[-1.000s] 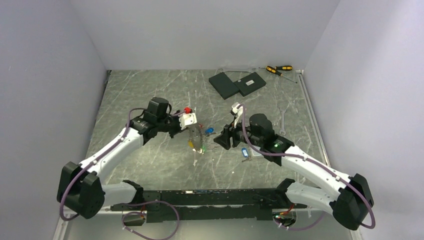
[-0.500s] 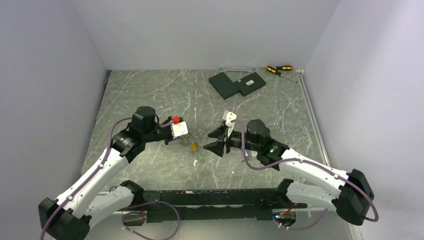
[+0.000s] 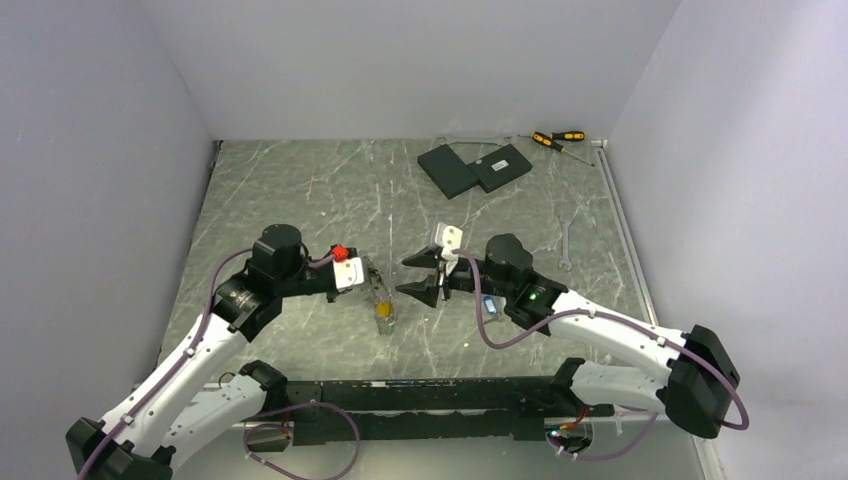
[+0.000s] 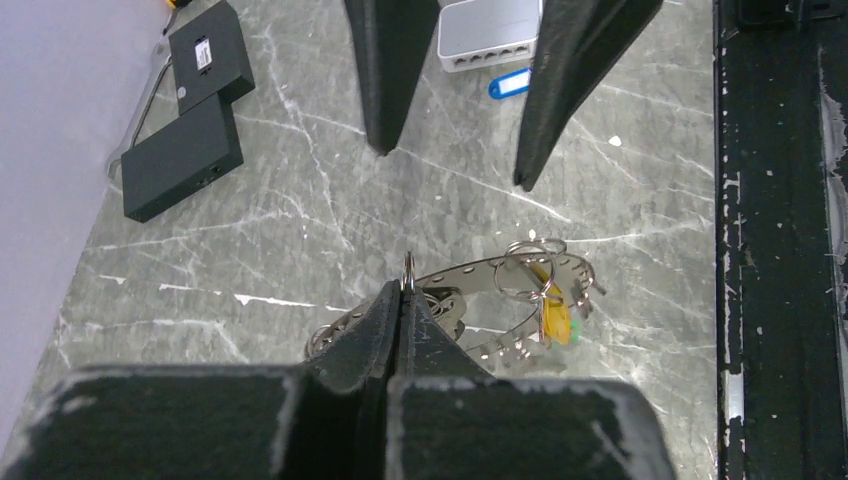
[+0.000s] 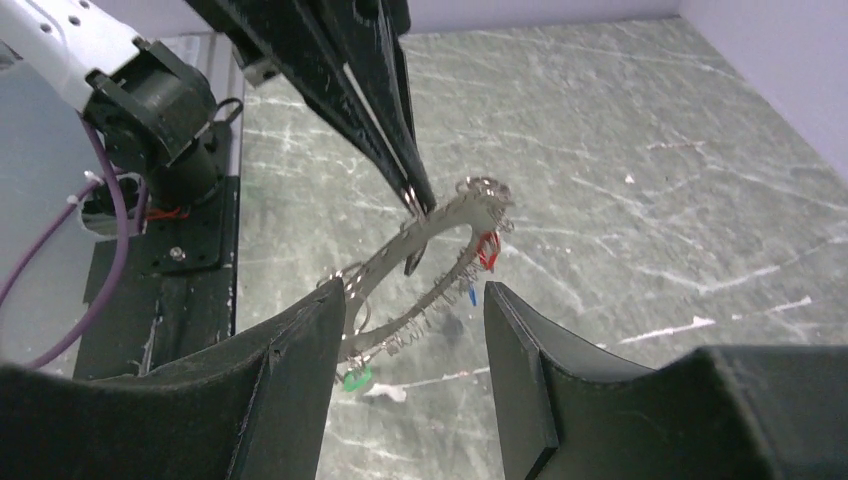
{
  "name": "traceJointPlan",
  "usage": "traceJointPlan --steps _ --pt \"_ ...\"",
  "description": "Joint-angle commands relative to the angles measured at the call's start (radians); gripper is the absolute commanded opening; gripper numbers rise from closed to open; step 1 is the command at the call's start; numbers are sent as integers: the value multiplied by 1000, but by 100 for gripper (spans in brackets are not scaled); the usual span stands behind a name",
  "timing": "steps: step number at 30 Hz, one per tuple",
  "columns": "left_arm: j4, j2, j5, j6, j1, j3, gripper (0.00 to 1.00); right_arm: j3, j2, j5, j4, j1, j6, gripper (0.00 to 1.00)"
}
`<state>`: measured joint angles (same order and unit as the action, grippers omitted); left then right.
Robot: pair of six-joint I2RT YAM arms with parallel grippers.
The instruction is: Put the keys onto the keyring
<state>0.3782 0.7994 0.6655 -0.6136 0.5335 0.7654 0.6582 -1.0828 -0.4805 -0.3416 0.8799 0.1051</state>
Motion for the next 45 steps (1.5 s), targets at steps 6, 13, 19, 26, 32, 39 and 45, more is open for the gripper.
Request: traceJointPlan --steps 6,13,19,26,32,39,45 --pt "-116 -47 75 36 15 -30 0 158 -65 -14 30 2 -119 58" --pt "-108 -46 75 33 44 -47 0 207 -94 49 187 2 -234 58" --pt "-6 -113 112 -11 78 -96 0 189 -89 49 291 -79 -257 59" --pt "106 -217 140 -27 90 -153 0 226 -213 -1 356 -81 -350 62" --pt "204 -208 125 -76 105 -134 0 231 -259 -62 309 -87 -336 62" --pt "240 -175 52 -109 148 -129 0 204 -273 -312 259 -108 -216 63" --pt "262 -176 85 -170 154 -107 0 8 -286 -449 -31 -115 -22 64"
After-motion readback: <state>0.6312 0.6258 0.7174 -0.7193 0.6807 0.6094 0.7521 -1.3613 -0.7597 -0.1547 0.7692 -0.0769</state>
